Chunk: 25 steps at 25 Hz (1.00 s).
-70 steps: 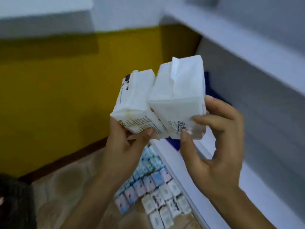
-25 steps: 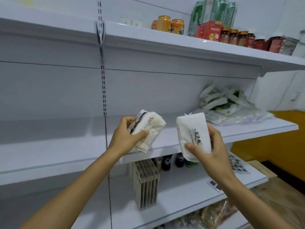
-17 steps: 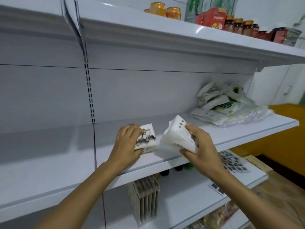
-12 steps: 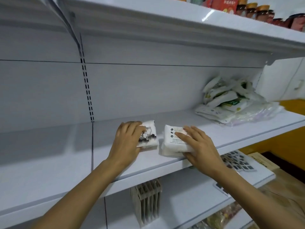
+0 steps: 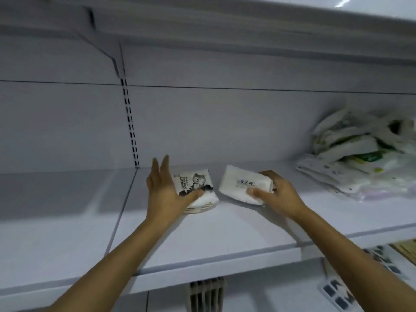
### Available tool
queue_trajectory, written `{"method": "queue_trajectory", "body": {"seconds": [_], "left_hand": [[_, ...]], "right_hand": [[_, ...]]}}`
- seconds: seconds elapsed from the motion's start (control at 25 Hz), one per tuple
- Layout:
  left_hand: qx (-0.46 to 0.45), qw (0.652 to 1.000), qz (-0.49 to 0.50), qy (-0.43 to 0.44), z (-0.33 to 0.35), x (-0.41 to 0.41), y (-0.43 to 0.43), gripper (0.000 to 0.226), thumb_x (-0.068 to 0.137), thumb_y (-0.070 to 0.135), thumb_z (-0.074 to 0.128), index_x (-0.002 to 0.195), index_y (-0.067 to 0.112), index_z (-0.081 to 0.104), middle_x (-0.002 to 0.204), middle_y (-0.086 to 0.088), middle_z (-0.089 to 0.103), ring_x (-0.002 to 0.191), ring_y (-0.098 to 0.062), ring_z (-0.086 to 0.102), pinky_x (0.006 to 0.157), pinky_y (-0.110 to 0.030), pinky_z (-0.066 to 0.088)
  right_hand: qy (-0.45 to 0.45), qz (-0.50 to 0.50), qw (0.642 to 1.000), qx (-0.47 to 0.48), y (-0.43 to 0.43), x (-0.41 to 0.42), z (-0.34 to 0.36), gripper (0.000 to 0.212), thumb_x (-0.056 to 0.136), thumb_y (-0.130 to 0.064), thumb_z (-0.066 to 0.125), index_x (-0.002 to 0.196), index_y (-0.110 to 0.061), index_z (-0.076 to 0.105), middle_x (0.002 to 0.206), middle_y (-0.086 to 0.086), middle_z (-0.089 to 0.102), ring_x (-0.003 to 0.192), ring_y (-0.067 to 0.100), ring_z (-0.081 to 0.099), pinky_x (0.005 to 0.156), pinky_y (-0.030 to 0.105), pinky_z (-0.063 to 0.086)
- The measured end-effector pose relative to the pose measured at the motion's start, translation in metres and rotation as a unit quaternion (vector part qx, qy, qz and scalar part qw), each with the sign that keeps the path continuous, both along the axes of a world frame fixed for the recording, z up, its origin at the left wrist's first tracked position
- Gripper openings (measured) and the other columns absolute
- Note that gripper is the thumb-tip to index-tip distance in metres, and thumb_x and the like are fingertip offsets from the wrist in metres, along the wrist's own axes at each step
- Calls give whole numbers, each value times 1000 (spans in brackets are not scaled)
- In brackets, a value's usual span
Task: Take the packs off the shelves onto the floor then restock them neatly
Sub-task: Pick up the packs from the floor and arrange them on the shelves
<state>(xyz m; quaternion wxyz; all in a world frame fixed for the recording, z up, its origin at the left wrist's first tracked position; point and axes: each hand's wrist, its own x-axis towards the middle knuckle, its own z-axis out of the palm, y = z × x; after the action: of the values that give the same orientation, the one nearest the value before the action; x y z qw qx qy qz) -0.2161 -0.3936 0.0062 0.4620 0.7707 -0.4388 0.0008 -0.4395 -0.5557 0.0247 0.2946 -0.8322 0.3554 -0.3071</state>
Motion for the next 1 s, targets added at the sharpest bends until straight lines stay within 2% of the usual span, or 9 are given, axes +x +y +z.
{"method": "queue_trajectory", "body": {"seconds": [0.08,0.16,0.24,0.32,0.48,0.56,0.68,0.8,1.0], "left_hand": [[44,985,33,163,-2,11,-10,130,50,65,84,151,24,14,149,-1,41,133,-25,44,109,-42,38],[33,975,32,215,-8,18,-17,105,43,70,83,130,29,44,120,4,65,105,-17,65,91,-41,53],[-18,973,8,229,-12,11,-28,79,48,47,92,112,33,49,106,7,68,95,-11,66,84,-38,56],[-70,973,-20,219,-16,-1,-38,83,46,24,93,113,39,46,111,4,63,102,-14,63,85,-39,56],[-54,987,-12,148,-22,-1,-52,108,50,34,91,136,52,27,127,10,54,113,-10,58,93,-34,51],[-39,986,-2,165,-23,0,-48,116,58,29,90,143,52,15,124,14,58,109,-9,61,92,-32,51],[-53,983,30,175,-19,-5,-47,112,64,19,88,145,43,14,117,13,60,103,-10,61,83,-27,52],[-64,977,72,192,-21,-6,-50,88,65,14,87,130,32,30,105,13,61,98,-13,63,73,-23,51],[-31,979,86,184,-5,0,-71,77,69,27,86,128,19,36,111,8,55,100,-13,55,78,-25,42]], "right_hand": [[-26,0,996,81,-28,5,7,27,79,-44,73,94,-22,67,92,-6,73,85,13,68,78,31,52],[-57,0,981,187,-46,8,14,36,80,-52,67,89,-18,72,89,1,75,81,16,69,80,34,52],[-47,-22,959,278,-52,12,20,47,85,-58,57,81,-13,72,76,4,74,72,19,66,69,30,49],[-69,-35,948,308,-55,14,18,57,92,-60,42,76,-11,67,70,7,68,66,19,61,60,24,43],[-191,14,954,231,-67,11,-5,39,99,-39,46,128,-14,52,109,9,62,82,6,57,62,14,43],[-170,64,962,205,-73,9,-13,58,90,-22,65,140,-23,37,119,5,54,90,2,54,65,9,45],[-132,102,969,181,-76,14,-24,85,64,-18,88,132,-28,39,114,-9,55,99,6,55,76,19,47],[-128,110,973,159,-85,17,-32,70,62,-33,89,119,-15,52,111,-4,65,102,13,63,81,29,53],[-84,150,968,182,-104,49,3,41,84,-4,68,118,-18,50,112,2,63,90,6,62,69,14,50]]}}
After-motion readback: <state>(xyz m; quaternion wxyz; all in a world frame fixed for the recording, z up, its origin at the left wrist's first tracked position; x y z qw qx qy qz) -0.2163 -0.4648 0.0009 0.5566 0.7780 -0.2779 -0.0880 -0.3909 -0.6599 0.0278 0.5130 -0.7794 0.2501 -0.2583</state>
